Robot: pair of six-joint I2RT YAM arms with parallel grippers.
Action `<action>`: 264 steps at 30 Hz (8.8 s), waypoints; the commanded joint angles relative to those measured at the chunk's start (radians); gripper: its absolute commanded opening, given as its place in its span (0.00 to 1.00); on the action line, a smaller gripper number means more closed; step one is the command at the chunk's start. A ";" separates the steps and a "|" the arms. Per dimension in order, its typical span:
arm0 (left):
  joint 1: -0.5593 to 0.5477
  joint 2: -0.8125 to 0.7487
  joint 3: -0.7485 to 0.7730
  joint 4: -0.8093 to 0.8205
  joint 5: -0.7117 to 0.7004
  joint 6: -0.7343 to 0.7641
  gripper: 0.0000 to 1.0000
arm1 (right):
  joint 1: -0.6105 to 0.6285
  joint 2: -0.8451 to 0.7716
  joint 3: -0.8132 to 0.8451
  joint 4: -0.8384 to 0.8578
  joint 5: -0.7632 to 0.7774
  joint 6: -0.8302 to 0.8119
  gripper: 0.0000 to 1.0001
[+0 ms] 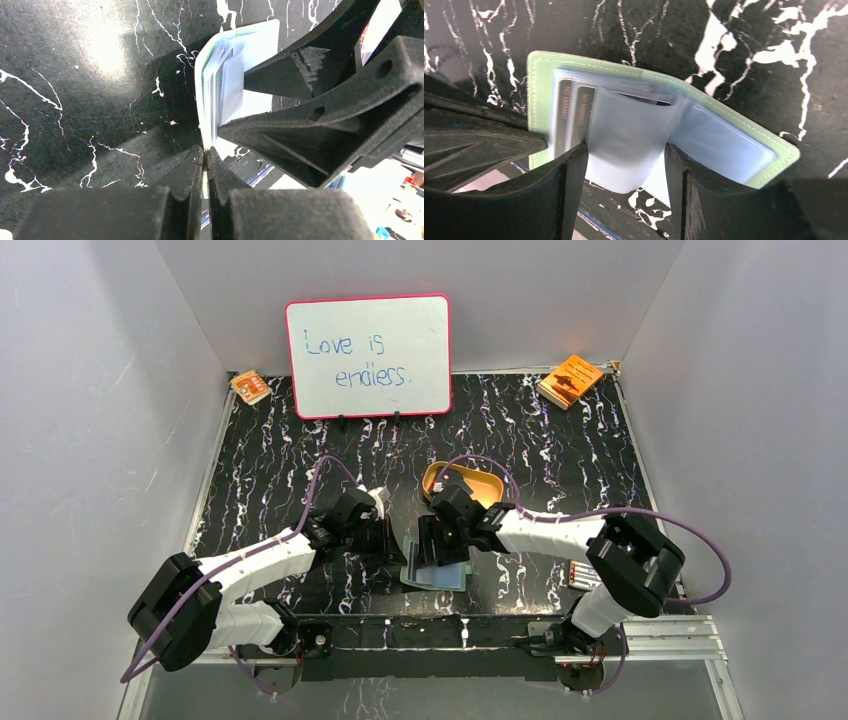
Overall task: Put the credit cards into the card holder
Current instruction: Turn over the card slot in the card holder, then pick up the credit card from the storage box.
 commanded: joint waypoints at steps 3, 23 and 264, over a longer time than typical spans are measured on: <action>-0.001 -0.030 0.017 -0.002 0.014 0.002 0.00 | 0.003 -0.030 0.005 -0.116 0.114 0.017 0.65; -0.002 -0.028 0.008 -0.005 0.010 0.006 0.00 | 0.002 -0.139 -0.089 -0.189 0.211 0.076 0.55; -0.003 0.063 0.325 0.607 -0.020 -0.393 0.74 | -0.625 -0.739 -0.078 0.241 -0.473 0.502 0.00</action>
